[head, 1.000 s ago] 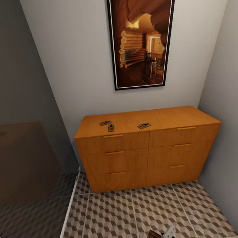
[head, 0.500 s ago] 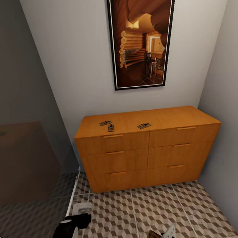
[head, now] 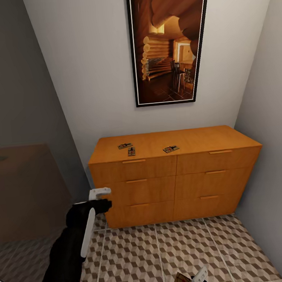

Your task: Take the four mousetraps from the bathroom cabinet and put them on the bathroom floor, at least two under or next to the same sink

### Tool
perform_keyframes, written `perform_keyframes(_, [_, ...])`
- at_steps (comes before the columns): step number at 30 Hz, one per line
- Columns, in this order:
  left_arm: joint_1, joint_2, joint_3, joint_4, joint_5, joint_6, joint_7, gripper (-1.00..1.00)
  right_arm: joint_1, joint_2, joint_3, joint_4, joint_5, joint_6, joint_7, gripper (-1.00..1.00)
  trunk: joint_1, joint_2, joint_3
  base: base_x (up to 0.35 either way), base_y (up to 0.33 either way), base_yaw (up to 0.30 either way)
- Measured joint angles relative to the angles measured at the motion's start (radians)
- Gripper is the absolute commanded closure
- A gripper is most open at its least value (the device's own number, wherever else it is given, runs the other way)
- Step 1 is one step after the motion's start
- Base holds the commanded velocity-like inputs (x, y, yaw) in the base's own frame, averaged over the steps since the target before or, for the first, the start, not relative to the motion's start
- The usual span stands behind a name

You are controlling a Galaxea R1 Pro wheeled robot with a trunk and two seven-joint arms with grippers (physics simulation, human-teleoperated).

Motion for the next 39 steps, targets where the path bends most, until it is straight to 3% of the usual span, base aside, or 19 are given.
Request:
perform_keyframes(8, [-0.192,-0.017,0.0,0.037,0.002,0.014,0.001,-1.0,0.0,-0.001,-0.001,0.0,0.0,0.001,0.0,1.0,0.0,0.0,0.0,0.0,0.0,0.0])
perform_keyframes(20, [-0.476,-0.024,-0.001,0.266,0.002,0.016,0.001,-1.0,0.0,-0.001,-0.001,-0.001,0.0,0.001,0.0,1.0,0.0,0.0,0.0,0.0,0.0,0.0])
perform_keyframes(25, [-0.533,-0.029,0.0,0.296,0.002,0.016,0.001,-1.0,0.0,0.0,-0.001,-0.001,0.0,0.001,0.0,1.0,0.0,0.0,0.0,0.0,0.0,0.0])
perform_keyframes(34, [-0.559,-0.033,-0.006,0.323,0.005,0.02,-0.001,-1.0,0.0,0.0,0.0,0.0,0.0,0.001,0.0,1.0,0.0,0.0,0.0,0.0,0.0,0.0])
perform_keyframes(37, [-0.559,-0.032,-0.03,0.331,0.006,0.022,-0.003,-1.0,0.0,0.0,0.0,0.0,0.0,0.001,-0.001,1.0,0.0,0.0,0.0,0.0,0.0,0.0])
perform_keyframes(39, [-0.56,-0.032,-0.076,0.334,0.007,0.024,-0.004,-1.0,0.0,0.0,0.0,0.0,0.0,0.001,-0.001,1.0,0.0,0.0,0.0,0.0,0.0,0.0])
